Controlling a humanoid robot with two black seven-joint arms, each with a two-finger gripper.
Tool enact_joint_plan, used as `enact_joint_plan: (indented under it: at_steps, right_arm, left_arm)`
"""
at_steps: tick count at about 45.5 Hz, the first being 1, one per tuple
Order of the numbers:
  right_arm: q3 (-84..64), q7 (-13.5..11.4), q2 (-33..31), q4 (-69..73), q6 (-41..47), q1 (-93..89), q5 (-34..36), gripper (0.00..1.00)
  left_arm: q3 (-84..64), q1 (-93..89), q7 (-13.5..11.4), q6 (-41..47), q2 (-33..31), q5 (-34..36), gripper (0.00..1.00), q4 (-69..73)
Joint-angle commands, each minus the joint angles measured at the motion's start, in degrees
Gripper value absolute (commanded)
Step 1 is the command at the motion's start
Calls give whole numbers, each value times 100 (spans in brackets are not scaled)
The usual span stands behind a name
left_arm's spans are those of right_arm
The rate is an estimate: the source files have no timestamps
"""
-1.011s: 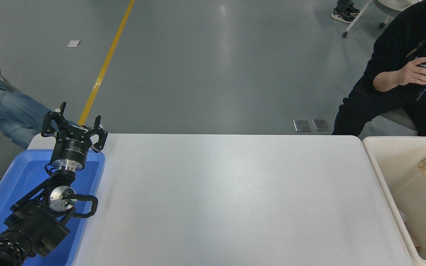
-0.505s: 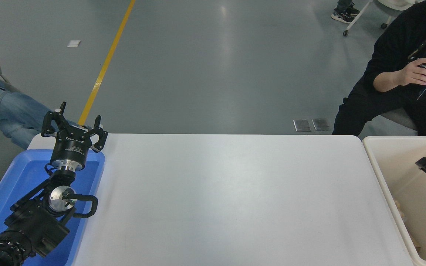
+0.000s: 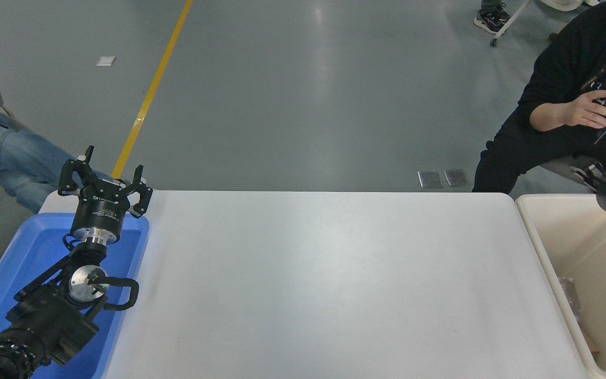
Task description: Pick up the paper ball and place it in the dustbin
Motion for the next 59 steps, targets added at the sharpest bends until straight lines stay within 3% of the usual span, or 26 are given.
enact_joint_plan:
  at_steps: [1, 17, 37, 59]
  right_arm:
    - [-570, -3, 450, 417, 543, 981, -130, 100]
    - [-1010, -11, 1039, 1911, 991, 2264, -385, 100]
    - [-1686, -11, 899, 4345, 2055, 4022, -693, 100]
    - [-1880, -11, 626, 6015, 2801, 5542, -675, 100]
  left_arm:
    - [0, 1, 3, -1, -1, 1, 99, 0]
    - [0, 1, 3, -1, -1, 1, 99, 0]
    - [0, 1, -6, -1, -1, 1, 99, 0]
    - [0, 1, -6, -1, -1, 1, 99, 0]
